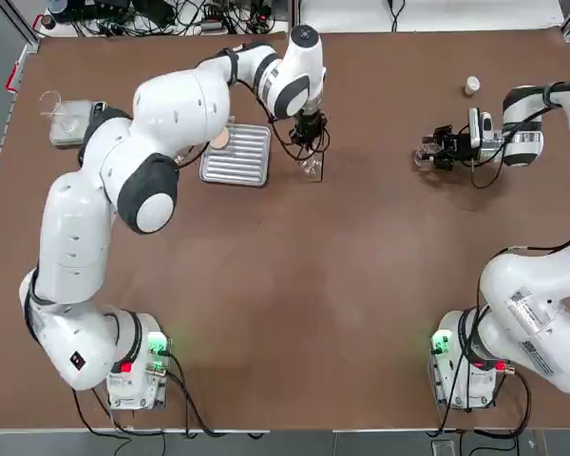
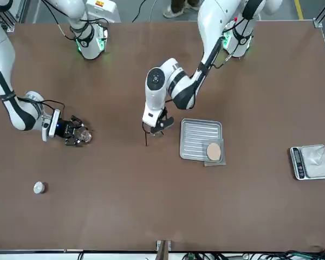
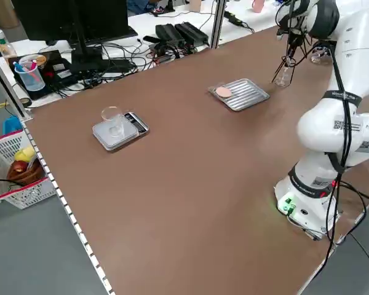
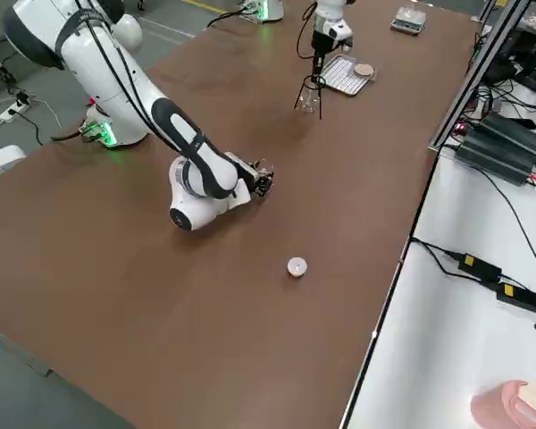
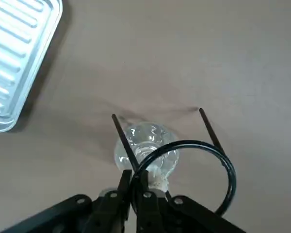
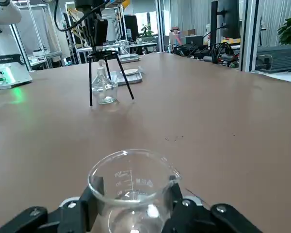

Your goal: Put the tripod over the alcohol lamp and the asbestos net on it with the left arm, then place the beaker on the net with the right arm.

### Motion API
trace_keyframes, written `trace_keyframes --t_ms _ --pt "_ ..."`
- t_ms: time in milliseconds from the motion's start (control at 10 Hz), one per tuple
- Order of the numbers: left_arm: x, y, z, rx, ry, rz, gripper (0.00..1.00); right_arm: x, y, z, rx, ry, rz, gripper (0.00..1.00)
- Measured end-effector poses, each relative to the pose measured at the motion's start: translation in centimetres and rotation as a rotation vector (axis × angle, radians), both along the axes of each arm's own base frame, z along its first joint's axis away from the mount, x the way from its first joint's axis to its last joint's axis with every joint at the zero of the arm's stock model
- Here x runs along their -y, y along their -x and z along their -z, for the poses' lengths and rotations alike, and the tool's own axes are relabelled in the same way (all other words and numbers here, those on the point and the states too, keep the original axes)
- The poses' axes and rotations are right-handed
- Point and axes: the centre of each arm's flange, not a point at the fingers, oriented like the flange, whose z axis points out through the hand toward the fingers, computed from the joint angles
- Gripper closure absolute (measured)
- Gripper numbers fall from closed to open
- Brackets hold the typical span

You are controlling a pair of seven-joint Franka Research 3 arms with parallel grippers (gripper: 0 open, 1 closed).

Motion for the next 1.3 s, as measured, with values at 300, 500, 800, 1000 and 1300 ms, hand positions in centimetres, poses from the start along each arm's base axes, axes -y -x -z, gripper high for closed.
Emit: trace_keyframes --t_ms 300,500,800,1000,1300 --pt "0.1 -0.1 0.1 0.005 0.007 -0.001 0.90 0.0 0.0 0.0 0.000 0.000 0.000 0.41" --pt "-0.1 -0.2 0.2 0.005 0.005 -0.003 0.81 0.0 0.0 0.0 0.000 0.000 0.000 0.41" --pt "-0.2 -0.4 0.2 0.005 0.005 -0.006 0.69 0.0 0.0 0.0 0.000 0.000 0.000 0.41" --pt "-0.4 -0.6 0.1 0.008 0.008 -0.011 0.63 0.0 0.0 0.0 0.000 0.000 0.000 0.41" --pt "-0.8 -1.4 -0.9 0.020 0.020 -0.022 0.62 0.0 0.0 0.0 0.001 0.000 0.000 0.41"
